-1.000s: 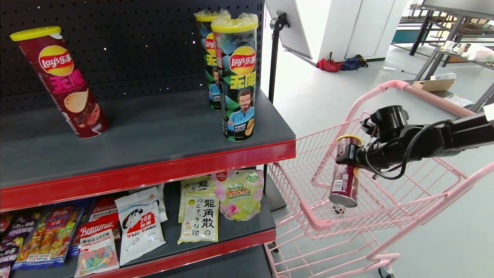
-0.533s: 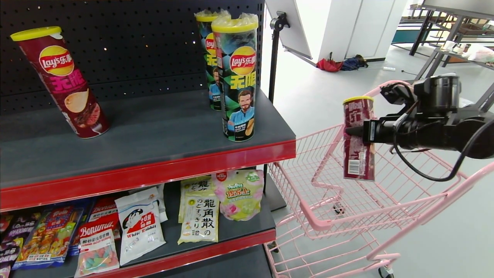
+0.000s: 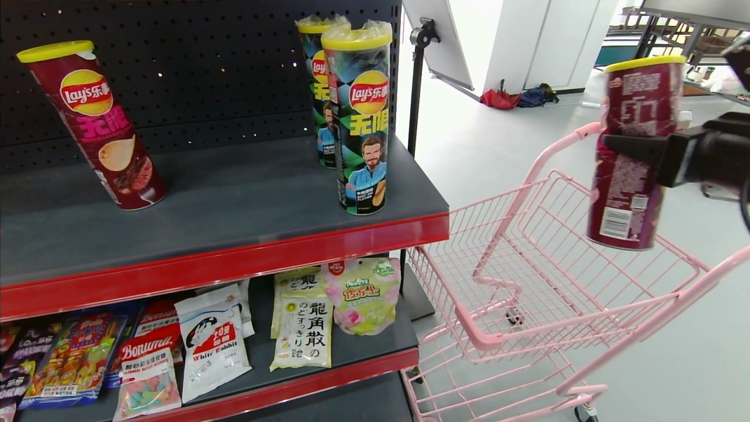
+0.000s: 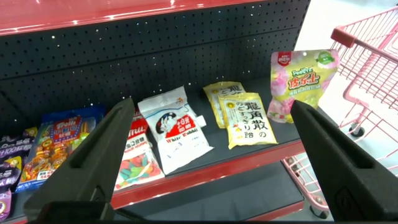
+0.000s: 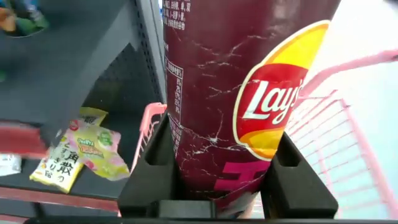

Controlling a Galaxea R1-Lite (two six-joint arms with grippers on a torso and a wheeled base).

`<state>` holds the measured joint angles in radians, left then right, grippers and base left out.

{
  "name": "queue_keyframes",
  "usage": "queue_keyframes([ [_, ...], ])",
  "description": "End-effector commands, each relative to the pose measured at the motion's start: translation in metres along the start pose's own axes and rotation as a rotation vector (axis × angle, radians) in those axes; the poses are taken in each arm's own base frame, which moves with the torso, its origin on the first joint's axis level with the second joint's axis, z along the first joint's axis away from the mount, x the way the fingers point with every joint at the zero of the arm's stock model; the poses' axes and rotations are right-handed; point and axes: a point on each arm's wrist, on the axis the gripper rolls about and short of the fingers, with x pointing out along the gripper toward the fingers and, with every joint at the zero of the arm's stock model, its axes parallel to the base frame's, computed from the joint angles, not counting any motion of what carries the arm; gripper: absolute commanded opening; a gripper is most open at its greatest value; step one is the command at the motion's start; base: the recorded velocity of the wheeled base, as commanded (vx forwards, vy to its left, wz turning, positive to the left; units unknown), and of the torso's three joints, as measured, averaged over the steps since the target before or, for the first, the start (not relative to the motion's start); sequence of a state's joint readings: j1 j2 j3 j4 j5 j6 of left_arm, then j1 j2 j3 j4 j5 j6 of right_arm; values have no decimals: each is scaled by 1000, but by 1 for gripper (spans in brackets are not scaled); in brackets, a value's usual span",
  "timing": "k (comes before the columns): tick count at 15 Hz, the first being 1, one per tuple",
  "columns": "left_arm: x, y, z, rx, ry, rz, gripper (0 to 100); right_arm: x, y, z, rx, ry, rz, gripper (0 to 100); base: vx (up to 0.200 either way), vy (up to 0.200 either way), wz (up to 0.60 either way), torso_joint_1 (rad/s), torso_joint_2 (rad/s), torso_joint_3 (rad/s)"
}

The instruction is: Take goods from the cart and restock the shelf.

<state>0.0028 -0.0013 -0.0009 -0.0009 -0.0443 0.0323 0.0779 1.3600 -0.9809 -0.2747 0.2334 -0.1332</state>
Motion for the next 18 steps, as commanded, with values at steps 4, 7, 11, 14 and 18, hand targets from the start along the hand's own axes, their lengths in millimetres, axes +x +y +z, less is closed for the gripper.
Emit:
queue_keyframes([
  [4, 0, 0, 0, 0, 1, 0, 100, -171, 40, -27, -71, -92, -151, 0, 0, 0, 0, 0, 0, 0],
  [7, 0, 0, 0, 0, 1, 0, 100, -200, 51, -59, -74, -94, -237, 0, 0, 0, 0, 0, 0, 0],
  [11, 0, 0, 0, 0, 1, 0, 100, -213, 58, -81, -48, -33, -281, 0, 0, 0, 0, 13, -36, -23],
  [14, 0, 0, 0, 0, 1, 0, 100, -210, 58, -88, -44, -12, -276, 0, 0, 0, 0, 144, -419, -271],
  [18, 0, 0, 0, 0, 1, 0, 100, -209, 59, -96, -42, 6, -270, 0, 0, 0, 0, 211, -574, -359],
])
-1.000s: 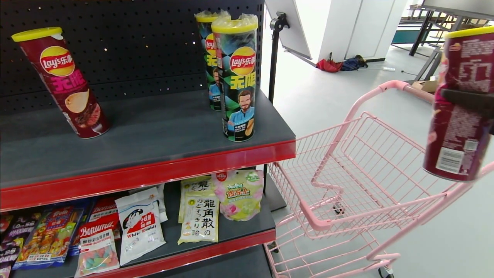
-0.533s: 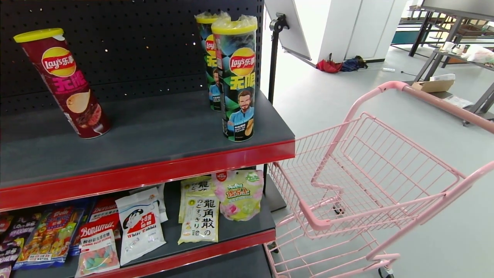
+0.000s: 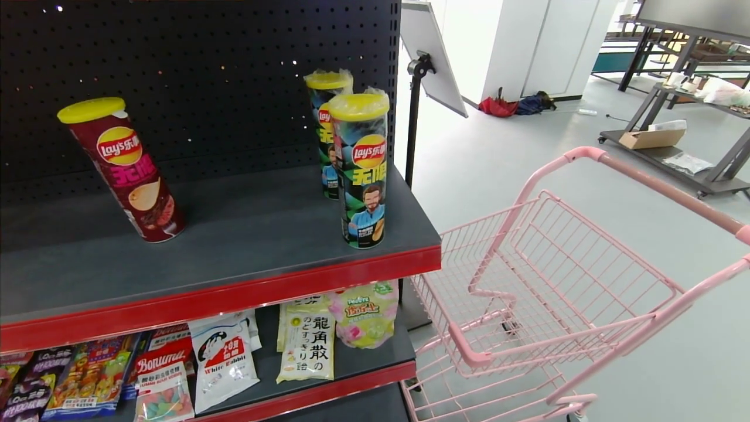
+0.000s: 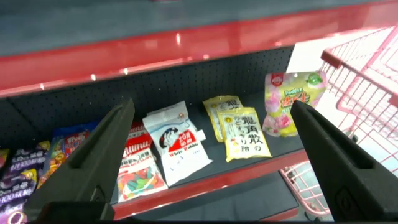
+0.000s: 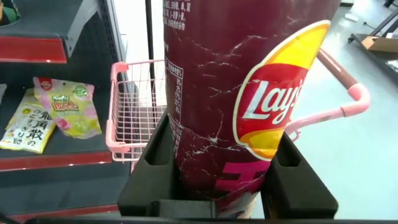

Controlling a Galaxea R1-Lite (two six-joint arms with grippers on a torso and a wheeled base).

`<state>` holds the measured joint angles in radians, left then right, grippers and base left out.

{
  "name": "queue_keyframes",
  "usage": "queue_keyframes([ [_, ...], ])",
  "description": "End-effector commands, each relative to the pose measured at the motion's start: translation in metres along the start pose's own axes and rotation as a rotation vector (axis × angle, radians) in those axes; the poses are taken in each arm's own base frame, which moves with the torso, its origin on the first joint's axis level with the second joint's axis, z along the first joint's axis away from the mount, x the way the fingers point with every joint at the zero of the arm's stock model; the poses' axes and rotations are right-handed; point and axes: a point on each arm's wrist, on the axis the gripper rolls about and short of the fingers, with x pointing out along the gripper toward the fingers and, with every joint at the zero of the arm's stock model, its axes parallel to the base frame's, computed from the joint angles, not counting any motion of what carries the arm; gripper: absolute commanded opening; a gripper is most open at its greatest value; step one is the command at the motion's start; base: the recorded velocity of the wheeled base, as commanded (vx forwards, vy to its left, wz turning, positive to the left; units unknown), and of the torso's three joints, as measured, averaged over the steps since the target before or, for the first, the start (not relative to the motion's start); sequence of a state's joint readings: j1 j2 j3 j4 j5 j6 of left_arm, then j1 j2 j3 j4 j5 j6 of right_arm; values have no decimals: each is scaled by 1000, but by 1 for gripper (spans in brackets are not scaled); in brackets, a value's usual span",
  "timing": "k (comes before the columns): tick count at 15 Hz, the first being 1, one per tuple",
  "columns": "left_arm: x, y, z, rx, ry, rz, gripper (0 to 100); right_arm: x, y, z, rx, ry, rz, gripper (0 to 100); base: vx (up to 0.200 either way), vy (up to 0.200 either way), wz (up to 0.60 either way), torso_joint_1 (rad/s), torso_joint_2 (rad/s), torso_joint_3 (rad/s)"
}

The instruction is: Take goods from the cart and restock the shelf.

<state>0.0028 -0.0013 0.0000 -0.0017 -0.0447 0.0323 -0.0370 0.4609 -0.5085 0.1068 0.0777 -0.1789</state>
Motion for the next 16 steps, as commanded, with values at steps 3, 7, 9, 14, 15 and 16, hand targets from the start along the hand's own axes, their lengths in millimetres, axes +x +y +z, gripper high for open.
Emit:
queue_keyframes([
  [3, 0, 0, 0, 0, 1, 0, 100, 2, 1, -6, -2, 20, 7, 0, 0, 0, 0, 217, -540, -338],
  [7, 0, 0, 0, 0, 1, 0, 100, 2, 1, -6, -4, 21, 8, 0, 0, 0, 0, 165, -397, -244],
  [9, 0, 0, 0, 0, 1, 0, 100, 2, 1, -6, -4, 21, 9, 0, 0, 0, 0, 156, -376, -220],
  [14, 0, 0, 0, 0, 1, 0, 100, -1, 2, -13, -12, 26, -11, 0, 0, 0, 120, 108, -238, -141],
  [15, 0, 0, 0, 0, 1, 0, 100, -1, 2, -14, -12, 29, -12, 0, 0, 0, 600, 17, -17, -12],
  [16, 0, 0, 0, 0, 1, 0, 100, -2, 3, -19, -20, 33, -13, 0, 0, 0, 600, 2, -7, -2],
])
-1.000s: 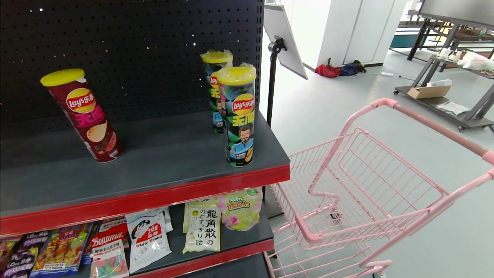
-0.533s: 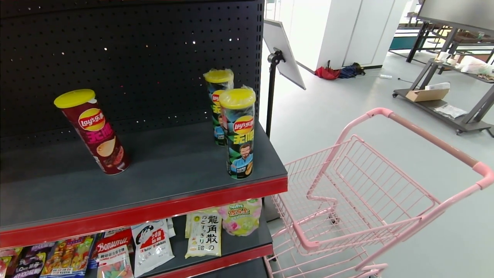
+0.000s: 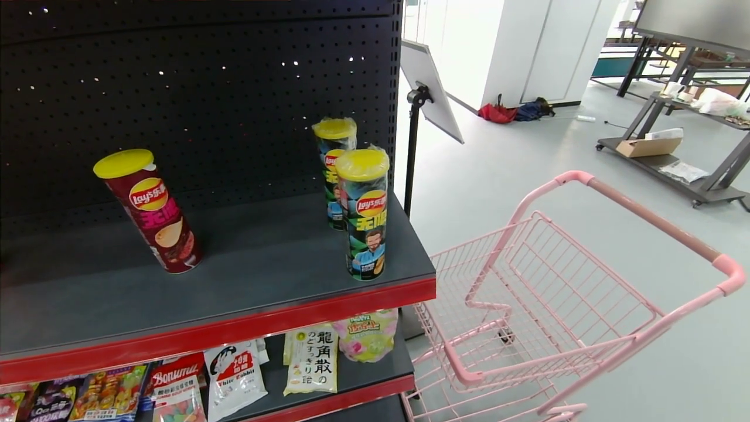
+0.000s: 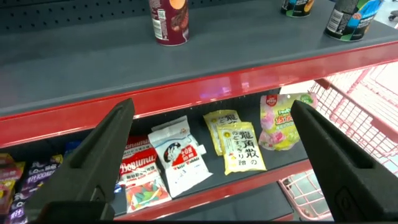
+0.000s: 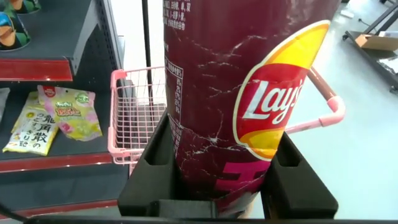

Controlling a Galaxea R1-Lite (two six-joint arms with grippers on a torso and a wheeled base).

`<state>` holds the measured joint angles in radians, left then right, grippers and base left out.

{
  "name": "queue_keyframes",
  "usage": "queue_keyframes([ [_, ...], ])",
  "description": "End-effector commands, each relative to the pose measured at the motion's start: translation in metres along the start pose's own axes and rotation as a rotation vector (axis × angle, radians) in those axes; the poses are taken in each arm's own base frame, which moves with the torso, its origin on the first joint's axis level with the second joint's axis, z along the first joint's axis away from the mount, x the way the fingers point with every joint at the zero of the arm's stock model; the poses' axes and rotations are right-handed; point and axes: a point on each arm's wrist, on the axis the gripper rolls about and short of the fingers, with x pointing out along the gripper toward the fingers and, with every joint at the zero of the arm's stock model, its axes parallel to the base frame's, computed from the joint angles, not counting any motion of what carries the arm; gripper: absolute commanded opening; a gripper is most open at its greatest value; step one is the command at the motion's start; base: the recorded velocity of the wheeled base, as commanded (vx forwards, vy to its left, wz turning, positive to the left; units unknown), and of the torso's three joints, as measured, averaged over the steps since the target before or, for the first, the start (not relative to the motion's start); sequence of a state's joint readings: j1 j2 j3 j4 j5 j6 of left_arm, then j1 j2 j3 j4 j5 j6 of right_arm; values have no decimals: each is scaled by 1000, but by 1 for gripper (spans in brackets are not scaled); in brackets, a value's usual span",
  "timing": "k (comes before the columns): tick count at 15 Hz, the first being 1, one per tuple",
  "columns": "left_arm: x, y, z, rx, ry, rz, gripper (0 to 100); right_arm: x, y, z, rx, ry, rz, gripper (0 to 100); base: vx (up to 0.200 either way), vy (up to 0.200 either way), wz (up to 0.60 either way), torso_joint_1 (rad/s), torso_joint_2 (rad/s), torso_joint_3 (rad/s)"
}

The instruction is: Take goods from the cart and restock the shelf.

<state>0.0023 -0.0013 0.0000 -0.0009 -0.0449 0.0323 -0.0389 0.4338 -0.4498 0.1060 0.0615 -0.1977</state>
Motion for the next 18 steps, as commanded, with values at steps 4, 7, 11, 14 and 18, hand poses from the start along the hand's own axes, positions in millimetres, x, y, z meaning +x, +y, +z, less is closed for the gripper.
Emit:
queue_keyframes([
  [4, 0, 0, 0, 0, 1, 1, 100, -2, 2, -9, -17, 3, 4, 0, 0, 0, 450, 7, -3, 1],
  [7, 0, 0, 0, 1, -1, 1, 100, -9, 4, -17, -15, -18, -2, 0, 0, 0, 0, 0, 0, 0],
  [11, 0, 0, 0, 3, -1, 1, 100, -20, 7, -29, -16, -60, -12, 0, 0, 200, 0, -4, 2, 6],
  [14, 0, 0, 0, 1, -1, 1, 100, -21, 7, -29, -15, -67, -13, 0, 0, 200, 0, 11, -1, -2],
  [18, 0, 0, 0, 1, -1, 1, 100, -22, 7, -30, -17, -73, -13, 0, 0, 200, 0, 0, 2, 2],
])
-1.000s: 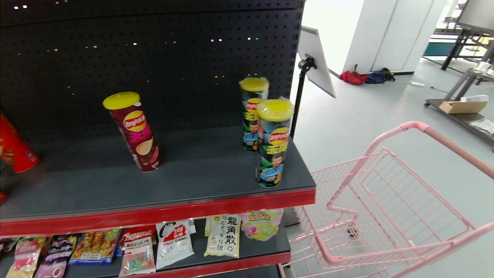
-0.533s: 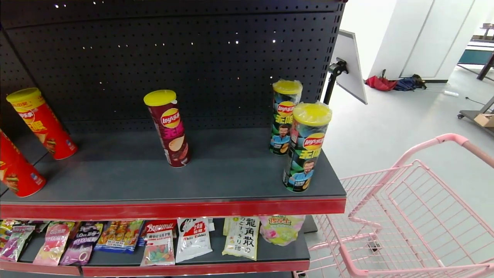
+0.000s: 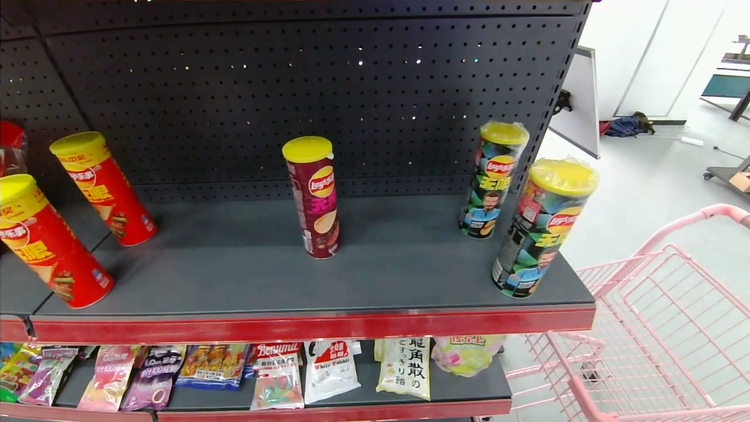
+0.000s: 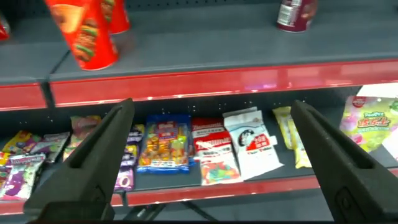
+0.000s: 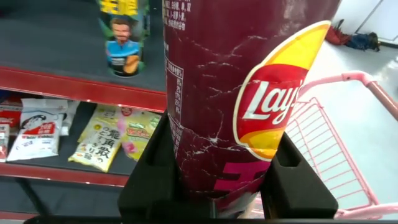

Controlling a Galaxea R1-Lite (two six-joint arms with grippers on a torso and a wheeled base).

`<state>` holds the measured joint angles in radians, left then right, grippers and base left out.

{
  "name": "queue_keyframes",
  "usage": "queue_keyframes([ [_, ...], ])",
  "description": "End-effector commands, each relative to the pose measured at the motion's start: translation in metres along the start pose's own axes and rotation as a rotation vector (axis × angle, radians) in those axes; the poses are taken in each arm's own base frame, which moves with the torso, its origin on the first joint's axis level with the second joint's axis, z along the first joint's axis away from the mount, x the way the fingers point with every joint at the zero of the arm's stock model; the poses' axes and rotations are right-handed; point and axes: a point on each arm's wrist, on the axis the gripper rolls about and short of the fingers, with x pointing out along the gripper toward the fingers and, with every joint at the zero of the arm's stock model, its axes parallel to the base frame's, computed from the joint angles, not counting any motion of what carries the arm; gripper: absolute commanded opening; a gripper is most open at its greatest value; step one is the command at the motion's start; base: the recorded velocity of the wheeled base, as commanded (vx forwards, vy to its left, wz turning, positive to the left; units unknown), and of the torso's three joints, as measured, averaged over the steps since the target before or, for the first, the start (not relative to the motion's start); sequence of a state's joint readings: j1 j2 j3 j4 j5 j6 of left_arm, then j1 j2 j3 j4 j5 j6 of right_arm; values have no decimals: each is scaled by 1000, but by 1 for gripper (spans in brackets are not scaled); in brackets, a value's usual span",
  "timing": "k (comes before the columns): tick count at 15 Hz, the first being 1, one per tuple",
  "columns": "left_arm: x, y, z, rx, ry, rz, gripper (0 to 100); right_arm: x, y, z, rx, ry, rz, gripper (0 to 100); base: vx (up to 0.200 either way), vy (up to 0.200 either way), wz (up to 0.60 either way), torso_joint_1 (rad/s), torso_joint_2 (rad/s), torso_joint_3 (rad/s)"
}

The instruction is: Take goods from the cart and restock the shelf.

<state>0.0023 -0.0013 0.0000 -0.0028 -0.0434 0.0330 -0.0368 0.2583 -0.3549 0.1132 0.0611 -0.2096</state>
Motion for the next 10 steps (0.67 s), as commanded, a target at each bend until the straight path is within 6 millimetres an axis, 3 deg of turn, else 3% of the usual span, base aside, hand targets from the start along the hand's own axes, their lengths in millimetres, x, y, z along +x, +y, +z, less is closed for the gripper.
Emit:
queue_keyframes([
  [1, 0, 0, 0, -1, 1, 0, 100, -1, 0, 0, -1, -3, 0, 0, 0, 200, 0, -2, -2, 2],
  [6, 0, 0, 0, -1, 1, 0, 100, -1, 1, -3, -1, -3, 6, 0, 0, 200, 0, 4, -2, 2],
  [10, 0, 0, 0, -1, 1, 1, 100, -1, 2, -7, -2, 0, 8, 0, 0, 0, 0, 0, 0, 0],
])
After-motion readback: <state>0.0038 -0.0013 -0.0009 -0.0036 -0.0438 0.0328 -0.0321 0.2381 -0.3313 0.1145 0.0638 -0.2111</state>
